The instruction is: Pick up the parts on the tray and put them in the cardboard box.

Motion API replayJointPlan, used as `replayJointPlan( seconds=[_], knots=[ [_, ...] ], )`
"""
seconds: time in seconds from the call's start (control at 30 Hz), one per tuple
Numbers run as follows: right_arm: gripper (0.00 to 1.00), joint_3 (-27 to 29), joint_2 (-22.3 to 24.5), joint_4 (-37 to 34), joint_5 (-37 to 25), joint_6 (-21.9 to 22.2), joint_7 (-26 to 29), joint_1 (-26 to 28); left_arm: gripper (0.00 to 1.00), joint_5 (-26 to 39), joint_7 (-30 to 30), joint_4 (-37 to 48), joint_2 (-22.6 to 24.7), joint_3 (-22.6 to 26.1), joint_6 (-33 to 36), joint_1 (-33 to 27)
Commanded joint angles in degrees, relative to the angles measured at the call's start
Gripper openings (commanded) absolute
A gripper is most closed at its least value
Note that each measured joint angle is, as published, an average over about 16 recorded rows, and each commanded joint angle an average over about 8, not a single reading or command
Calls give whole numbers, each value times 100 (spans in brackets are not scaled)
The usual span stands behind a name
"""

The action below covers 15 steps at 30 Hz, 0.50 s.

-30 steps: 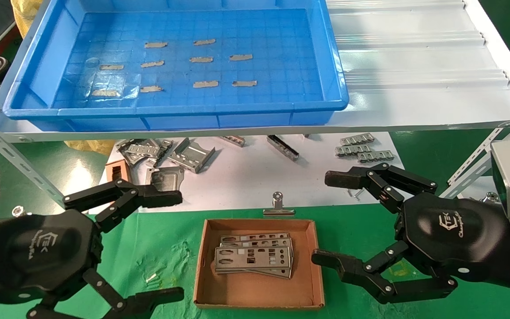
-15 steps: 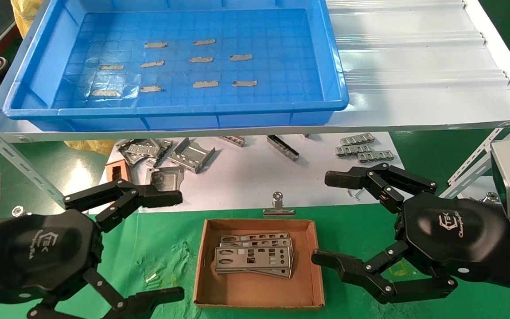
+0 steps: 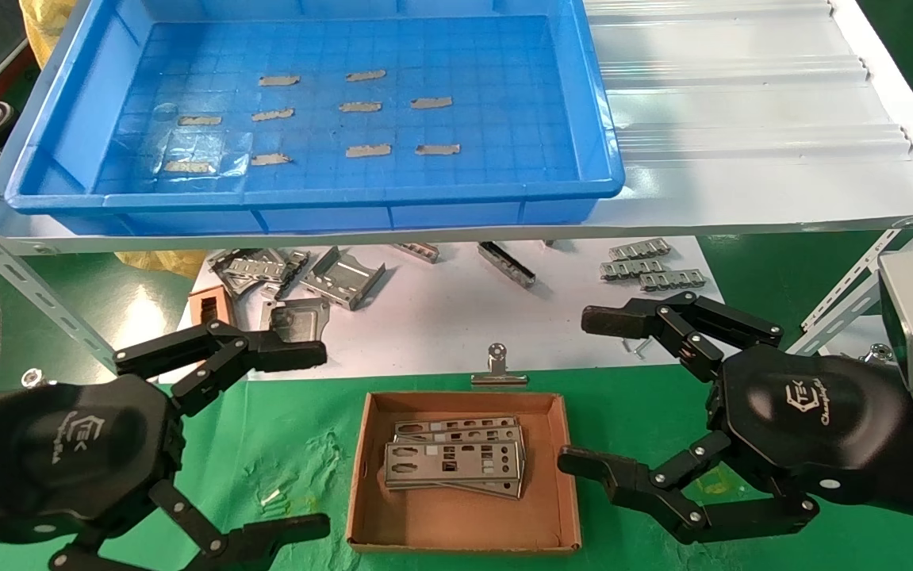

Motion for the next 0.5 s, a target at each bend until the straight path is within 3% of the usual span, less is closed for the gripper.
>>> replayJointPlan(
  seconds=[0.03, 0.5],
  knots=[
    [100, 0, 0, 0, 0, 0, 0, 0, 100, 0, 0, 0, 0, 0, 0, 0],
    [100, 0, 0, 0, 0, 0, 0, 0, 100, -1, 0, 0, 0, 0, 0, 0]
  ],
)
